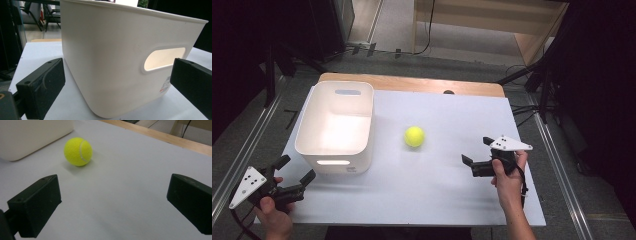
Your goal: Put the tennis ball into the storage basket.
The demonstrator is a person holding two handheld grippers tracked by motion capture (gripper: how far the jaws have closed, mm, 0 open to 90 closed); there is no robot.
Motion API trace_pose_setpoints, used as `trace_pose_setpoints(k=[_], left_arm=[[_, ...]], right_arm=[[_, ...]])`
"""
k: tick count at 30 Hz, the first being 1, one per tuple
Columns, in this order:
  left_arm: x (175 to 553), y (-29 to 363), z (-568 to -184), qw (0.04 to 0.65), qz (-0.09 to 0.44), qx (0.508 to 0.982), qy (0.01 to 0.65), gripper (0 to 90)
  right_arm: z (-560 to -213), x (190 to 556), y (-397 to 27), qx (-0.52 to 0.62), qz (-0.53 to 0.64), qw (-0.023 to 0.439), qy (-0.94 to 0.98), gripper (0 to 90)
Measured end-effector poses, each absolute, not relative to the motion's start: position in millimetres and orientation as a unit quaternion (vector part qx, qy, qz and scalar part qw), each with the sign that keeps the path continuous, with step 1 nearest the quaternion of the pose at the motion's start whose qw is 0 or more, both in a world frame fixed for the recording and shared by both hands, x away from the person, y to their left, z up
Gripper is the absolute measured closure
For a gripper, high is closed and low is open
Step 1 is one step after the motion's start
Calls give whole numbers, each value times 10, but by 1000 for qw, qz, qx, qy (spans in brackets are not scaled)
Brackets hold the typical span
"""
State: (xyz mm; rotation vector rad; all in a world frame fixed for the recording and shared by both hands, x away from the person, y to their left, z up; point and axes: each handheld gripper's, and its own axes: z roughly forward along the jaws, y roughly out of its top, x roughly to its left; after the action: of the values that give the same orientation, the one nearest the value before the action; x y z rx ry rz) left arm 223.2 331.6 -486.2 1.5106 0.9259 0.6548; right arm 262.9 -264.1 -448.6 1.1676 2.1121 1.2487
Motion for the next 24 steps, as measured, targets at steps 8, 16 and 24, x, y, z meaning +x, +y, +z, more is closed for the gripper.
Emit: trace_pose_setpoints(k=[8, 16, 24], left_arm=[[2232, 3314, -4865, 587, 280, 647, 397, 0], [2233, 3306, -4866, 587, 279, 648, 397, 0], [2231, 3303, -4865, 585, 280, 649, 397, 0]], right_arm=[[-4434, 2854, -2458, 402, 441, 190, 779, 0], [-4408, 3013, -2287, 390, 432, 168, 796, 0], [-4374, 3139, -2154, 375, 424, 155, 810, 0]])
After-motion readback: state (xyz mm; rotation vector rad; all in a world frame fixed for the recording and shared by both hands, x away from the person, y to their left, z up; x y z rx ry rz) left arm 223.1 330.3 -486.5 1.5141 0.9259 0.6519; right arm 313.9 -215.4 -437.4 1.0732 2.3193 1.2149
